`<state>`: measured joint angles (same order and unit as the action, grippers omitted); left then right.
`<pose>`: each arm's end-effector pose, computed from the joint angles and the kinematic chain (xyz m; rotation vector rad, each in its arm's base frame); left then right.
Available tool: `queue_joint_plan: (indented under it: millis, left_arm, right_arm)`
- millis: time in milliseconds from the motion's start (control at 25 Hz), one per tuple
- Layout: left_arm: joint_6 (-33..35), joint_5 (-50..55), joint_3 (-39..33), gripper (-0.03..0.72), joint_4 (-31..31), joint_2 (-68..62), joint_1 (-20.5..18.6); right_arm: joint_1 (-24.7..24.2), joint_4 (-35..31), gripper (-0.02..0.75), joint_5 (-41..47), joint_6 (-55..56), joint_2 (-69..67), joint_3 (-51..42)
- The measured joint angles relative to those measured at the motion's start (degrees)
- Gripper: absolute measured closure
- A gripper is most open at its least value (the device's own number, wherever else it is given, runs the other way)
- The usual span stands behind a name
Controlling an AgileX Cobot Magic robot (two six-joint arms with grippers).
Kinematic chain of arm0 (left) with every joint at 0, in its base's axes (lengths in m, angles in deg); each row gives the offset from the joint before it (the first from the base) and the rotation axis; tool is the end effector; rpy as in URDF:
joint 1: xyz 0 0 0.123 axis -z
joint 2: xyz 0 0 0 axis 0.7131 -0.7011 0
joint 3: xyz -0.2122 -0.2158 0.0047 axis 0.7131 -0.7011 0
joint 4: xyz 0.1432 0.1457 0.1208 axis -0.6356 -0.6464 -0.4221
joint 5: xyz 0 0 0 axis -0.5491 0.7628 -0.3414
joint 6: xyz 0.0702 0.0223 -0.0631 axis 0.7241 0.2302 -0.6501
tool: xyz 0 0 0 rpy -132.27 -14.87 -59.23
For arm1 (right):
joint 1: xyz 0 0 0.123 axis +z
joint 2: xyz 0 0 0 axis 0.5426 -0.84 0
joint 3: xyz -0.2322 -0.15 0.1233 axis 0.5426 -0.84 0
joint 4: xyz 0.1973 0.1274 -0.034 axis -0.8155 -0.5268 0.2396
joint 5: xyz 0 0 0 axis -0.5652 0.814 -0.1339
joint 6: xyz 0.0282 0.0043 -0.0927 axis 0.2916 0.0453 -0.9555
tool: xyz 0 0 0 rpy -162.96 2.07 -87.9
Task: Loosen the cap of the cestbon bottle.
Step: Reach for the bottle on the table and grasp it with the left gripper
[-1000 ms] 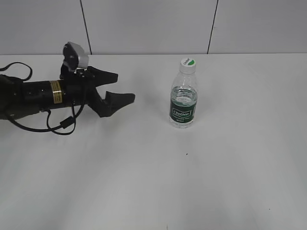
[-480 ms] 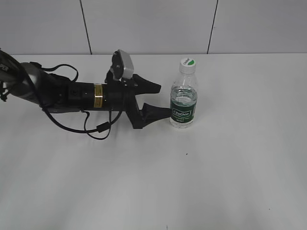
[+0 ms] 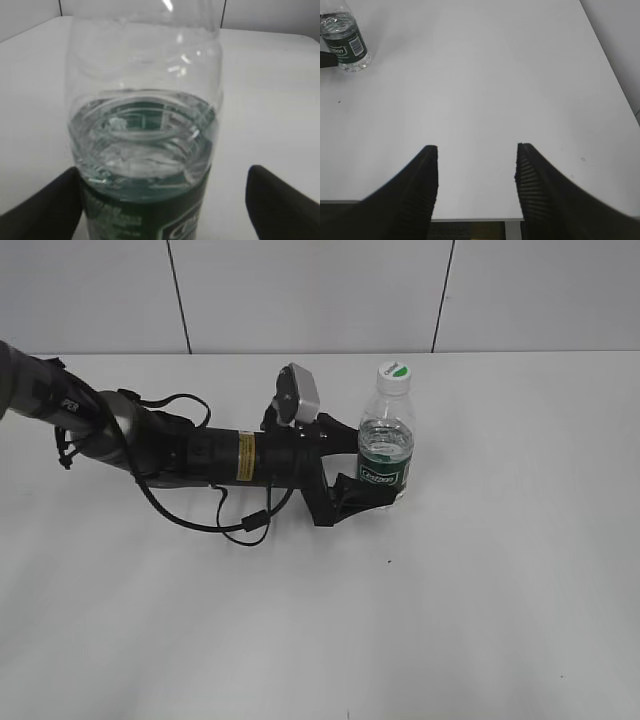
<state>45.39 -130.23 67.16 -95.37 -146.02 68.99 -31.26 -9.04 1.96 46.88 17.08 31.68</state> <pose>0.3898 -0.2569 0.0859 1.2686 1.4963 -1.0097 -0.0343 0.0006 0.2687 -0.1930 2.0453 -0.0580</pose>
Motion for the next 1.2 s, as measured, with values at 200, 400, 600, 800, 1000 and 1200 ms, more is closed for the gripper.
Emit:
queue_joint_plan:
  millis: [200, 400, 600, 800, 1000, 1200]
  left_arm:
    - [-0.06, -0.48, 3.02, 0.099, 0.12, -1.98, 0.76]
    - [-0.06, -0.98, 3.75, 0.099, 1.85, -2.58, 0.87]
    - [-0.06, -1.78, 4.48, 0.1, 2.4, -2.58, 0.87]
    - [-0.06, -1.73, 4.48, 0.1, 2.46, -2.58, 1.32]
    - [0.0, -0.51, 4.54, 0.113, 3.03, -2.58, 3.09]
    - [0.21, 0.57, 4.54, 0.155, 3.67, -2.58, 3.55]
  right_arm:
    - [0.0, 0.0, 0.349, 0.0, 0.0, 0.0, 0.0]
    - [0.0, 0.0, 0.349, 0.0, 0.0, 0.0, 0.0]
    - [0.0, 0.0, 0.349, 0.0, 0.05, 0.0, 0.0]
    - [0.0, 0.0, 0.349, 0.0, 0.05, 0.0, 0.0]
    - [0.0, 0.0, 0.349, 0.0, 0.05, 0.0, 0.0]
    - [0.0, 0.0, 0.349, 0.0, 0.05, 0.0, 0.0]
